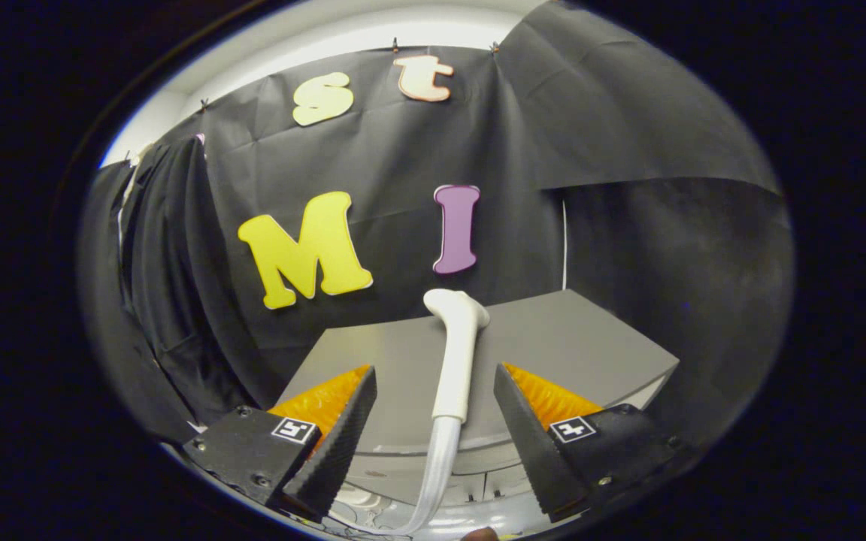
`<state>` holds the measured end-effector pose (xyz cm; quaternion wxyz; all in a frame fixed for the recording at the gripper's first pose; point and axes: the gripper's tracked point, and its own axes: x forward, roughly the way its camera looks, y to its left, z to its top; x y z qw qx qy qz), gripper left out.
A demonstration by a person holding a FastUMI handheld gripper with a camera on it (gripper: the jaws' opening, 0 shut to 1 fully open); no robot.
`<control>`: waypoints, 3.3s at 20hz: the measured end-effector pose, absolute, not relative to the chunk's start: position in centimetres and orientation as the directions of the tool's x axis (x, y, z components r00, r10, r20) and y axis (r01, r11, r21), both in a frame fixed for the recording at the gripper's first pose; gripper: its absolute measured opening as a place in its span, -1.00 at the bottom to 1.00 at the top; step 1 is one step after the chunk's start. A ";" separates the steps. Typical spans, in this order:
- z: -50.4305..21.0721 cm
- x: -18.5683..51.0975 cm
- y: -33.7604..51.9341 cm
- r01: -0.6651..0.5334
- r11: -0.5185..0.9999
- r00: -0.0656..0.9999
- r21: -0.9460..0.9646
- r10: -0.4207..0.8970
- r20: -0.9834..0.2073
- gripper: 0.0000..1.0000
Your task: Iron the clothes twice with a garment steamer, once on the left side and once on the right side.
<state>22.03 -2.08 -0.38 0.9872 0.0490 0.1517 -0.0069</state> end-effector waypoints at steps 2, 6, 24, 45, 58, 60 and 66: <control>-1.3 24.8 -2.8 0.039 0.994 0.939 0.098 -0.003 -0.343 0.93; -3.4 28.8 -3.4 0.040 0.993 0.904 0.112 0.012 -0.427 0.88; -8.0 35.7 -4.3 0.109 0.984 0.800 0.143 -0.002 -0.599 -0.01; 13.6 21.8 13.4 -0.138 0.979 0.988 0.150 0.127 0.084 -0.25; 22.0 16.8 30.5 -0.405 0.899 0.873 0.169 0.326 0.362 -0.26; 22.8 16.2 32.9 -0.437 0.887 0.854 0.152 0.355 0.380 -0.26; 22.9 15.6 38.0 -0.469 0.882 0.821 0.044 0.417 0.389 -0.25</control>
